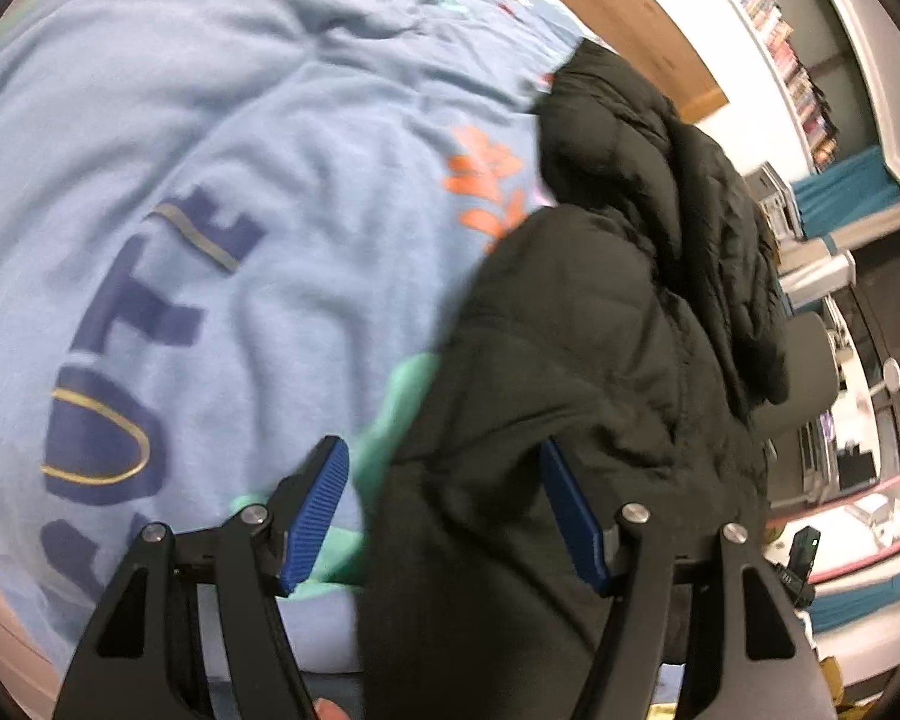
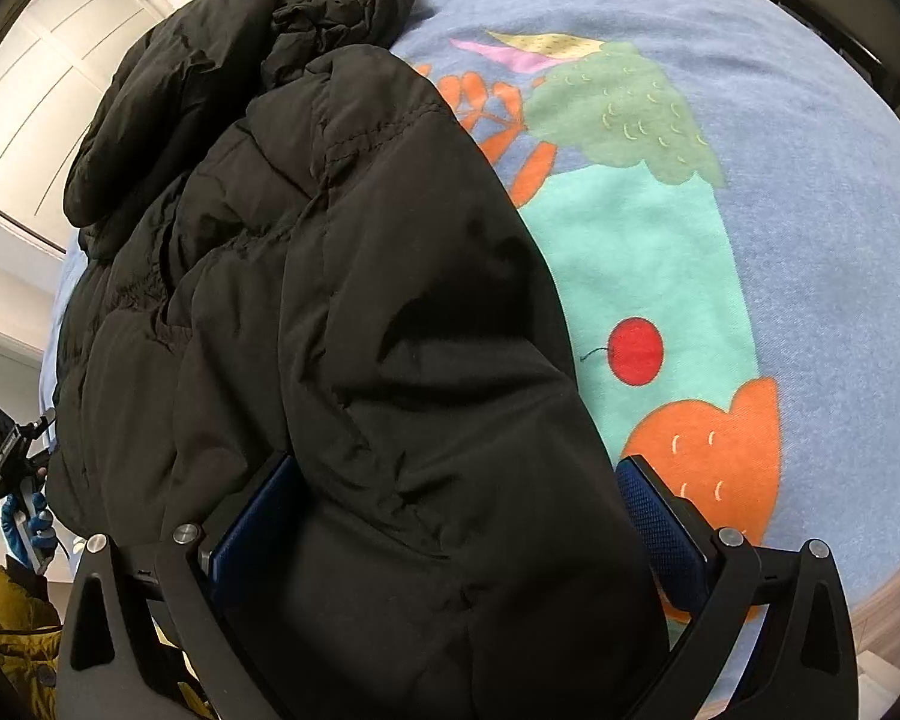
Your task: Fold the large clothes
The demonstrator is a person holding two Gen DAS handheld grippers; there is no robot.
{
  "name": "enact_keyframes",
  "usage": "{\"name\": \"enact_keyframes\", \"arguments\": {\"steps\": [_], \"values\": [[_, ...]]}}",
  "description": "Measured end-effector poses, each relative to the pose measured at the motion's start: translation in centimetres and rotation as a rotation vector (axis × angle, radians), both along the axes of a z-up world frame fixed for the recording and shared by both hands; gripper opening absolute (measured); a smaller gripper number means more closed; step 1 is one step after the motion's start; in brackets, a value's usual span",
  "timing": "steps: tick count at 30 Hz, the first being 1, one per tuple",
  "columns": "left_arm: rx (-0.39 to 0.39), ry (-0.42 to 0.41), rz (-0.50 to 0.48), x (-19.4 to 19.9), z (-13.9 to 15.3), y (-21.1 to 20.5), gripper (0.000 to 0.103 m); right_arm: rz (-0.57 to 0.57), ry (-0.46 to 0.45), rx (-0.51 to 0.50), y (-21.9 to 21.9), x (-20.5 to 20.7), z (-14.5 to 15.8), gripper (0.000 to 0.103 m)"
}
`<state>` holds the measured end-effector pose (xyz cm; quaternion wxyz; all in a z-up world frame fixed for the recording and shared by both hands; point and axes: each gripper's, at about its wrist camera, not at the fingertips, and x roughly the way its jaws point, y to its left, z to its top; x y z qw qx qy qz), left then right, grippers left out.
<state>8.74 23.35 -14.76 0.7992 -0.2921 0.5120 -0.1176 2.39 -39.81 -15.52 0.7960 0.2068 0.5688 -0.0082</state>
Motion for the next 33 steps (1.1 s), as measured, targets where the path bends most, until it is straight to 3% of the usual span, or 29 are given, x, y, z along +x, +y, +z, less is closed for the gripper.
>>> {"name": "enact_keyframes", "arguments": {"steps": [4, 8, 10, 16, 19, 23, 29, 30, 33], "values": [[-0.132, 0.034, -0.053, -0.6, -1.7, -0.6, 0.064, -0.002, 0.004, 0.030, -0.3, -0.1, -0.7, 0.102], [-0.295, 0.037, -0.105, -1.6, -2.4, -1.7, 0.064, 0.000, 0.013, 0.122, -1.0, -0.2, -1.8, 0.102], [-0.322, 0.042, -0.140, -2.1, -2.4, -2.5, 0.064, 0.025, 0.012, 0.173, -0.8, -0.7, -2.1, 0.102], [-0.280, 0.069, -0.204, -3.3, -1.9, -4.9, 0.064, 0.078, -0.035, 0.262, 0.7, -2.1, -2.4, 0.102], [-0.256, 0.072, -0.211, -4.0, -1.6, -5.6, 0.064, 0.071, -0.059, 0.259, 1.2, -2.5, -2.3, 0.097], [-0.225, 0.073, -0.232, -4.6, -1.2, -6.6, 0.064, 0.051, -0.081, 0.263, 1.0, -2.8, -2.2, 0.081], [-0.173, 0.100, -0.221, -4.9, -1.8, -7.8, 0.063, 0.038, -0.090, 0.288, 0.8, -3.2, -1.7, 0.079], [-0.166, 0.095, -0.224, -5.0, -1.7, -8.0, 0.058, 0.035, -0.090, 0.292, 1.0, -3.3, -1.6, 0.079], [-0.150, 0.074, -0.249, -5.1, -1.2, -9.2, 0.030, 0.030, -0.086, 0.290, 1.4, -3.5, -1.8, 0.074]]}}
